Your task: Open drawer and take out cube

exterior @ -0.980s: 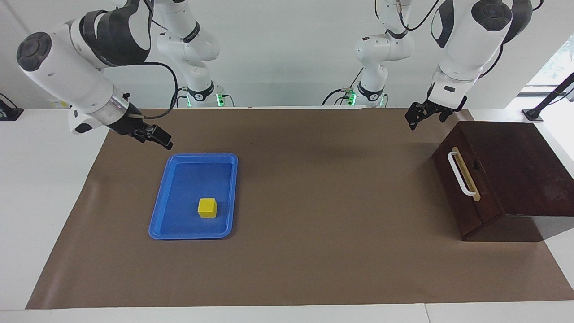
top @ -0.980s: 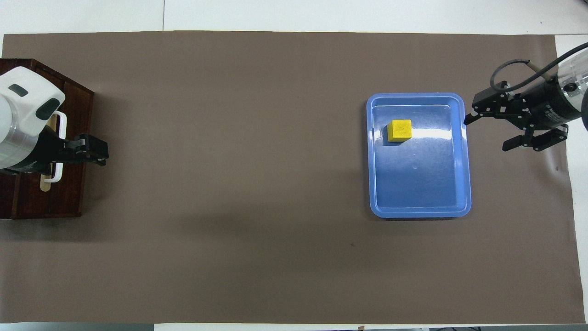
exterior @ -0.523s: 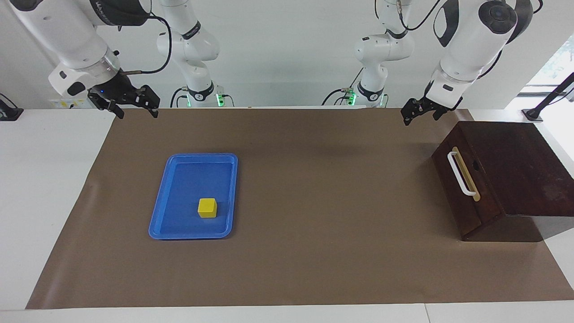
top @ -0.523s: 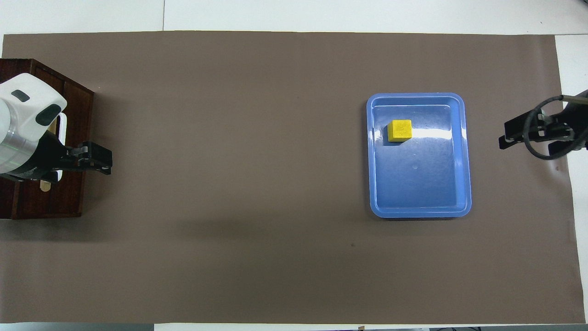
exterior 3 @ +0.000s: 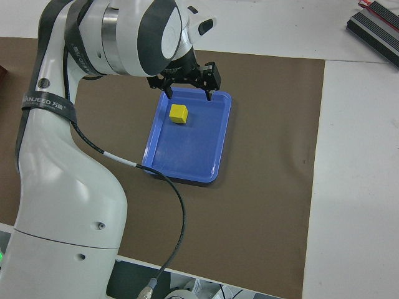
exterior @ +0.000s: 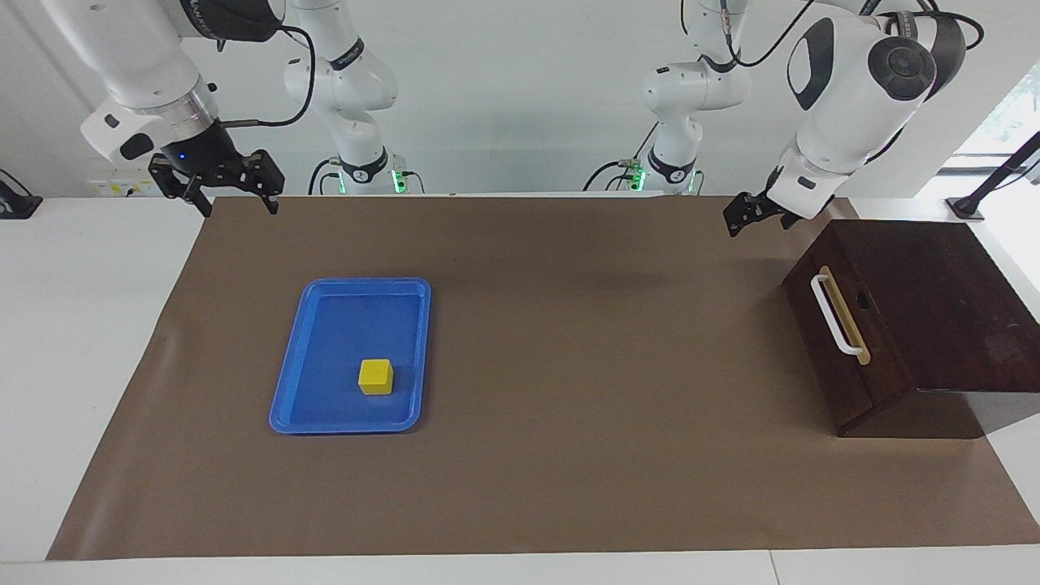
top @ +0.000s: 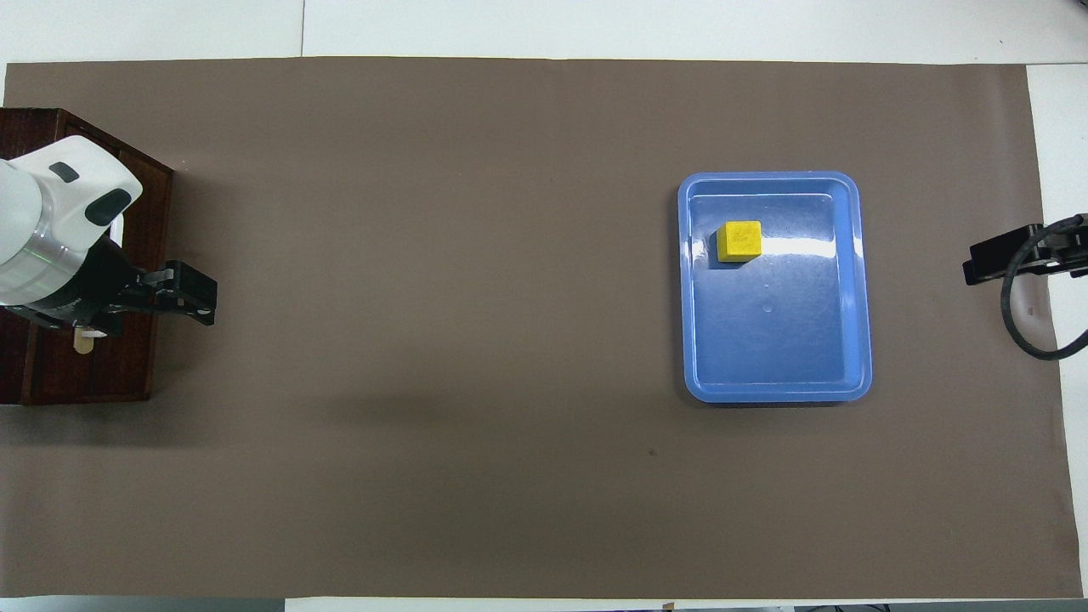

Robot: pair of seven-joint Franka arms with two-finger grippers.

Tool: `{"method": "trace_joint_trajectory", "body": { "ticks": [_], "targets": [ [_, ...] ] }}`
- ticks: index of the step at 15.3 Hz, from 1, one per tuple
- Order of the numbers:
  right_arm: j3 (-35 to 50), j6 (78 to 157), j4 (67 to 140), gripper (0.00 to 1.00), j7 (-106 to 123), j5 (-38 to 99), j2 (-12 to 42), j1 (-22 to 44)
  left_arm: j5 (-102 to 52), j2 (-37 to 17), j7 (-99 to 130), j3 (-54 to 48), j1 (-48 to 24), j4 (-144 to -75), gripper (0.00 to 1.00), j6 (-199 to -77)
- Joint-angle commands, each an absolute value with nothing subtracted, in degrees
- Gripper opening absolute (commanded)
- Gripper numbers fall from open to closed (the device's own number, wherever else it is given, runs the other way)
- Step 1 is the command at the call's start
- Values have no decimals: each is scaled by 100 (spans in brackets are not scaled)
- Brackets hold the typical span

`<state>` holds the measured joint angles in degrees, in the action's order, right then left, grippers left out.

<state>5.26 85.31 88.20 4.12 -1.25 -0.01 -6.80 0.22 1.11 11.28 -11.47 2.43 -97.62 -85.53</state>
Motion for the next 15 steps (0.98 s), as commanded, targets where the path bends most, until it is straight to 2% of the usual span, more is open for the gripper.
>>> {"method": "trace_joint_trajectory", "body": {
  "ticks": [1, 6, 15],
  "targets": [
    [554, 8745, 8939, 100, 528, -202, -44, -703, -62, 369, 1089, -1107, 290, -9860, 100, -8411],
    [571, 8508, 8956, 100, 378, -123, -97, -721, -62, 396, 1107, -1099, 387, -9826, 100, -8402],
    [510, 8543, 8965, 100, 352, -97, -70, -694, -62, 396, 1107, -1099, 387, -9826, 100, -8402]
  ]
}}
